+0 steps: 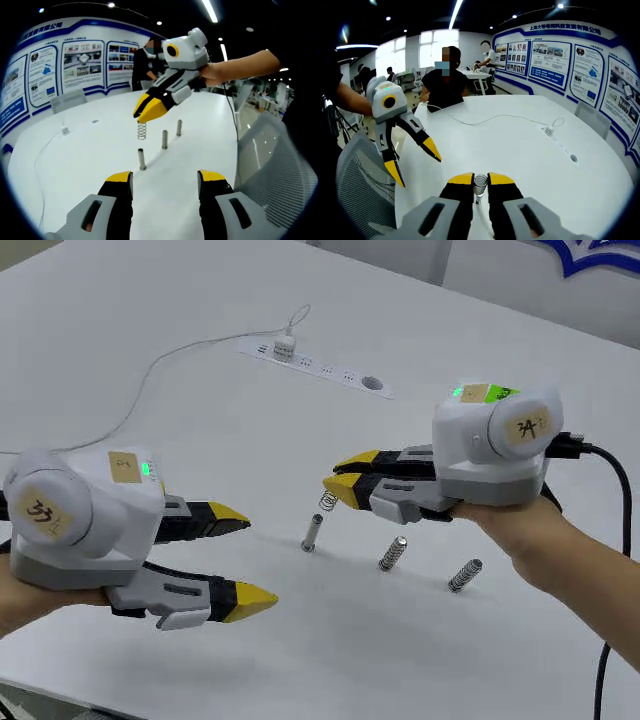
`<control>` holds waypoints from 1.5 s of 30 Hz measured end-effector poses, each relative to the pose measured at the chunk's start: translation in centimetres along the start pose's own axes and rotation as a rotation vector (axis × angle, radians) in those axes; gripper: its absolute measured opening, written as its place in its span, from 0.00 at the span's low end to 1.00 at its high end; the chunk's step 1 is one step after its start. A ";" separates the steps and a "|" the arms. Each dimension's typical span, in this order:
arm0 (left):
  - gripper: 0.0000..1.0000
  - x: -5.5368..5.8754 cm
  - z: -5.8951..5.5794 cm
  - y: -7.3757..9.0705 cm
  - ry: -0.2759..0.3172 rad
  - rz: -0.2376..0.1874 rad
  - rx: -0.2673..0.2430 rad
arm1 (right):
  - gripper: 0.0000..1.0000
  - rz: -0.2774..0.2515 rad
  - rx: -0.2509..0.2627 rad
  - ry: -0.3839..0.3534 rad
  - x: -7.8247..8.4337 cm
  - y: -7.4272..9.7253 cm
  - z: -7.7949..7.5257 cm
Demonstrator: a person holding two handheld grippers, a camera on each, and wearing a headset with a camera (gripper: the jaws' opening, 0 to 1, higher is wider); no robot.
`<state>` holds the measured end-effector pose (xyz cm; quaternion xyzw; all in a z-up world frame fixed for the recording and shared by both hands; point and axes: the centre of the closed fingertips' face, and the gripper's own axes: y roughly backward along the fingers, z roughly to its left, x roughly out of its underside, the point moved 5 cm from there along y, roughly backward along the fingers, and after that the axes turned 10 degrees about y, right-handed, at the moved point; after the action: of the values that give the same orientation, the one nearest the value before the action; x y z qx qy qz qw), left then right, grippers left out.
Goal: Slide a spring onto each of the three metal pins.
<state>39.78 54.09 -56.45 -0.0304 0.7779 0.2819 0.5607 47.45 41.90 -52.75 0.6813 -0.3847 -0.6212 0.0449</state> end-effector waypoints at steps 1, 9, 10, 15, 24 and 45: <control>0.55 0.0 0.1 0.1 0.003 -0.001 -0.003 | 0.10 0.001 0.004 0.000 0.0 -0.1 -0.1; 0.68 0.4 0.5 0.3 0.019 0.006 -0.037 | 0.11 0.011 0.006 -0.032 0.8 -0.9 -0.3; 0.70 0.5 0.5 0.3 0.021 0.007 -0.041 | 0.11 0.013 0.006 -0.036 0.9 -1.0 -0.2; 0.78 0.7 0.6 0.2 0.032 0.011 -0.054 | 0.11 0.024 -0.001 -0.053 1.5 -1.5 0.0; 0.92 0.4 0.4 -0.5 0.046 0.004 -0.059 | 0.11 0.031 -0.004 -0.070 1.8 -2.2 0.0; 0.97 1.4 0.1 -0.7 0.067 0.025 -0.059 | 0.11 0.086 -0.019 -0.061 2.5 -2.3 0.5</control>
<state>39.62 53.91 -58.04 -0.0467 0.7880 0.3107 0.5294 47.91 42.33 -56.13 0.6443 -0.4090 -0.6428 0.0665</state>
